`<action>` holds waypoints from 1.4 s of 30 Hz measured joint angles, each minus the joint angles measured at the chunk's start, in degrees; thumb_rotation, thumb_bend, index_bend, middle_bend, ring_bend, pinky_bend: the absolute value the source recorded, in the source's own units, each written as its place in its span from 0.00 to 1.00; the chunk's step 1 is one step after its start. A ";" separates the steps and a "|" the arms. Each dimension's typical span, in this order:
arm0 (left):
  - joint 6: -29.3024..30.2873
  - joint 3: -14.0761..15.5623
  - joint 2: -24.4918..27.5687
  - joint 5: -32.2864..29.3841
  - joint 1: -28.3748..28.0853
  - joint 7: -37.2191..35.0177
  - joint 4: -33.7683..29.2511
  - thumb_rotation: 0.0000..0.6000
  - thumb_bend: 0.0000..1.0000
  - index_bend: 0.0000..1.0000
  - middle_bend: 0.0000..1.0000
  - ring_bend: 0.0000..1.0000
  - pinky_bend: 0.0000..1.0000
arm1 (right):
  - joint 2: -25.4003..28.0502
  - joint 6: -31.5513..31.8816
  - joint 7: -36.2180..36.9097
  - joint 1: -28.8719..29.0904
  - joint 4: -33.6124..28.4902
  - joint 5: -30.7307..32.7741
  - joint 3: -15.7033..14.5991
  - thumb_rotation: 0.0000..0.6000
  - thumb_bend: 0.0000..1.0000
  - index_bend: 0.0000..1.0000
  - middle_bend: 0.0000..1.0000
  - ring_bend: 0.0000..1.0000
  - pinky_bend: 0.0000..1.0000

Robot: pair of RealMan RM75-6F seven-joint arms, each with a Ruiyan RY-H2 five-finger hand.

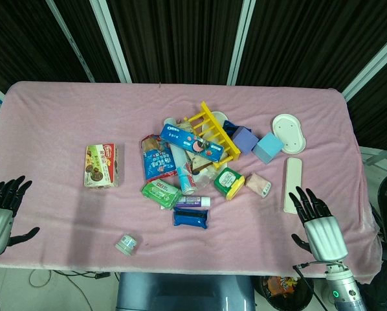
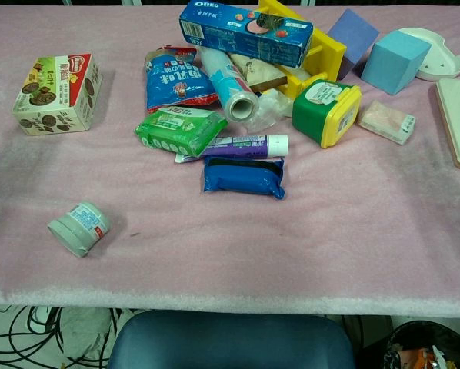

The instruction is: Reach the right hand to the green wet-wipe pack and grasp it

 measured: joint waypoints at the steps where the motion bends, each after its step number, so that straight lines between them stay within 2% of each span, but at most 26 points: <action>1: 0.01 0.00 0.01 -0.03 0.02 -0.02 -0.03 1.00 0.00 0.00 0.00 0.00 0.00 | 0.01 -0.12 0.05 -0.04 -0.04 0.02 0.04 1.00 0.07 0.00 0.00 0.00 0.23; 15: 0.48 -0.08 -0.08 0.03 0.19 -0.24 -0.02 1.00 0.00 0.00 0.00 0.00 0.00 | 0.54 -1.58 1.02 0.11 -1.13 -0.59 0.07 1.00 0.07 0.00 0.00 0.00 0.23; 27: -0.17 -0.20 -0.23 -0.36 -0.09 -0.28 -0.24 1.00 0.00 0.00 0.00 0.00 0.00 | 0.97 -7.16 1.93 3.91 -7.29 -2.84 0.49 1.00 0.10 0.00 0.00 0.01 0.24; 35: -1.33 -0.35 -0.27 -1.10 -0.55 -0.68 -0.20 1.00 0.00 0.00 0.00 0.00 0.00 | -3.35 -17.46 -2.32 11.11 -11.74 -1.00 4.75 1.00 0.12 0.00 0.06 0.05 0.27; 42: -1.44 -0.39 0.12 -1.13 -0.66 -1.67 -0.31 1.00 0.00 0.00 0.00 0.00 0.00 | -13.78 -27.38 -9.86 19.00 -10.89 6.87 10.57 1.00 0.13 0.01 0.06 0.05 0.27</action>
